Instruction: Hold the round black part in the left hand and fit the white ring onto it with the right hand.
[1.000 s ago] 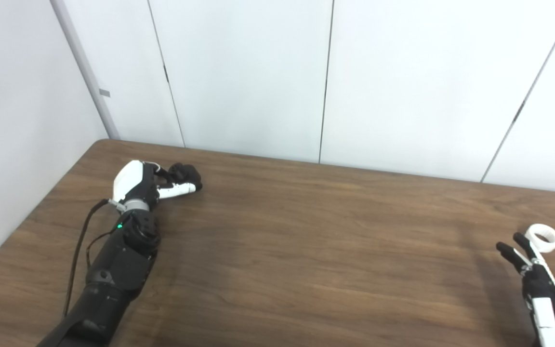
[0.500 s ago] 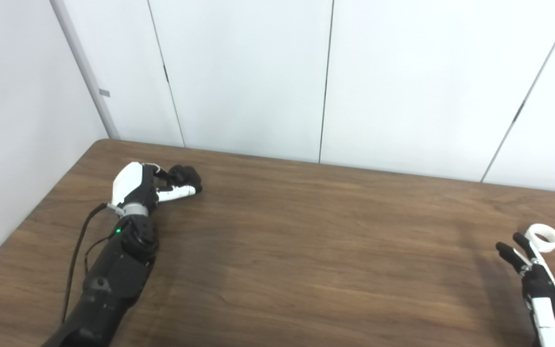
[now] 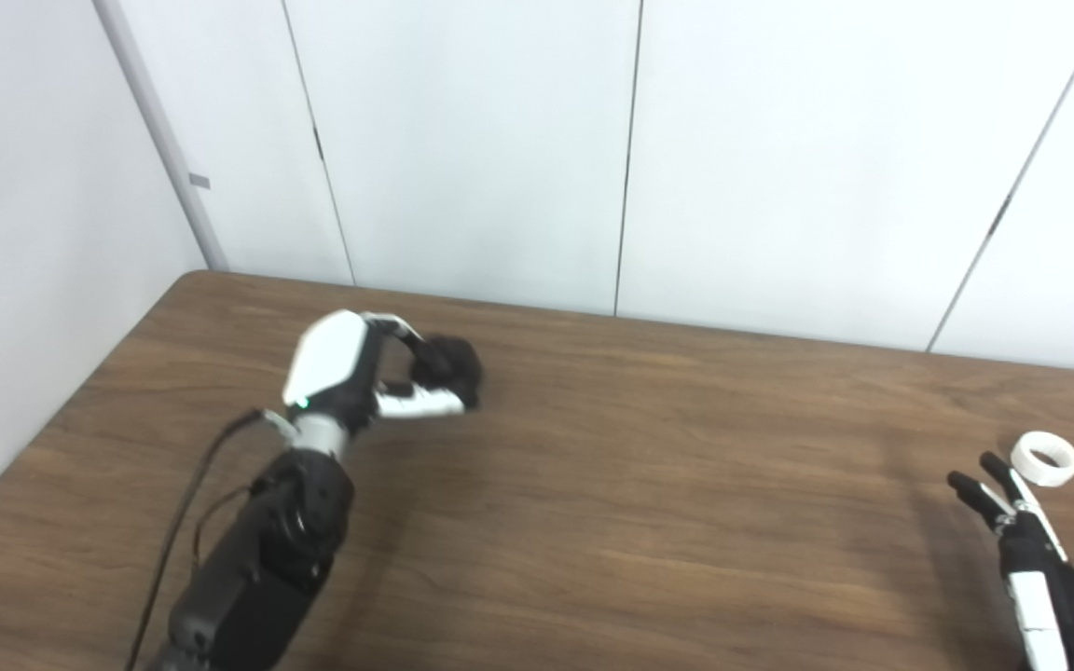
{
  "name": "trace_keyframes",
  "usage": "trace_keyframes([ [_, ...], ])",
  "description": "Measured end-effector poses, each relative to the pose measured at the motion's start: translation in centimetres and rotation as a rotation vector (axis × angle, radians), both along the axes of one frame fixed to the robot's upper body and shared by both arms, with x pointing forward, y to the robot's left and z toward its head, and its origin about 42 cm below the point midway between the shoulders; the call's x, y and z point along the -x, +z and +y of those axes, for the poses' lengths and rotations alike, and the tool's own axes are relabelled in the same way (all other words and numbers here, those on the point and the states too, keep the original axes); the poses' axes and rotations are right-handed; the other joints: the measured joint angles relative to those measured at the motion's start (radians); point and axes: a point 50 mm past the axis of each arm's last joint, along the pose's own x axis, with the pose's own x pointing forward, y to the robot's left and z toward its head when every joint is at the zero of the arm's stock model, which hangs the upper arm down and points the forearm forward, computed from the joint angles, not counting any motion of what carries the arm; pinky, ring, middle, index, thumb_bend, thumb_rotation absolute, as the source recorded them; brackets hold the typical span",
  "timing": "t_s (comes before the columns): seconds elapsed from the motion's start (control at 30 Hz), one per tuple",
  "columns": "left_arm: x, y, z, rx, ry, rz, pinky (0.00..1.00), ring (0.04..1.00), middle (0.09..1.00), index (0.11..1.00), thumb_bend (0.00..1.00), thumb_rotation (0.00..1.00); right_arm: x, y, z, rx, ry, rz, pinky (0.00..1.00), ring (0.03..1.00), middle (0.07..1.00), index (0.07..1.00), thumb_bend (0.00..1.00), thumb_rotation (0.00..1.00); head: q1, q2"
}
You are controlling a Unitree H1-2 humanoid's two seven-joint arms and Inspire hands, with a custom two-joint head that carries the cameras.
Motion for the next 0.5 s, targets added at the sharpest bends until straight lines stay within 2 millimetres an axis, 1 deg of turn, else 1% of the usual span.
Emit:
trace_keyframes([
  [0.27,2.8,0.4,-3.7,-0.108,-0.143,-0.048,1.00,0.870,0.769,0.484,0.52,0.05,0.1,0.0,0.9,0.023,-0.002,0.009,1.00,0.894,0.869,0.946,0.66,1.00,-0.038,0.012],
  [0.3,3.1,0.3,-4.2,-0.113,-0.158,-0.048,1.00,0.872,0.772,0.484,0.52,0.05,0.1,0.0,1.0,0.025,-0.002,0.010,1.00,0.896,0.871,0.946,0.66,1.00,-0.055,0.018],
  [0.5,5.0,-1.2,-7.4,-0.146,-0.261,-0.026,1.00,0.886,0.776,0.484,0.52,0.06,0.3,0.0,2.6,-0.001,-0.005,0.035,1.00,0.901,0.873,0.948,0.61,1.00,-0.093,0.034],
])
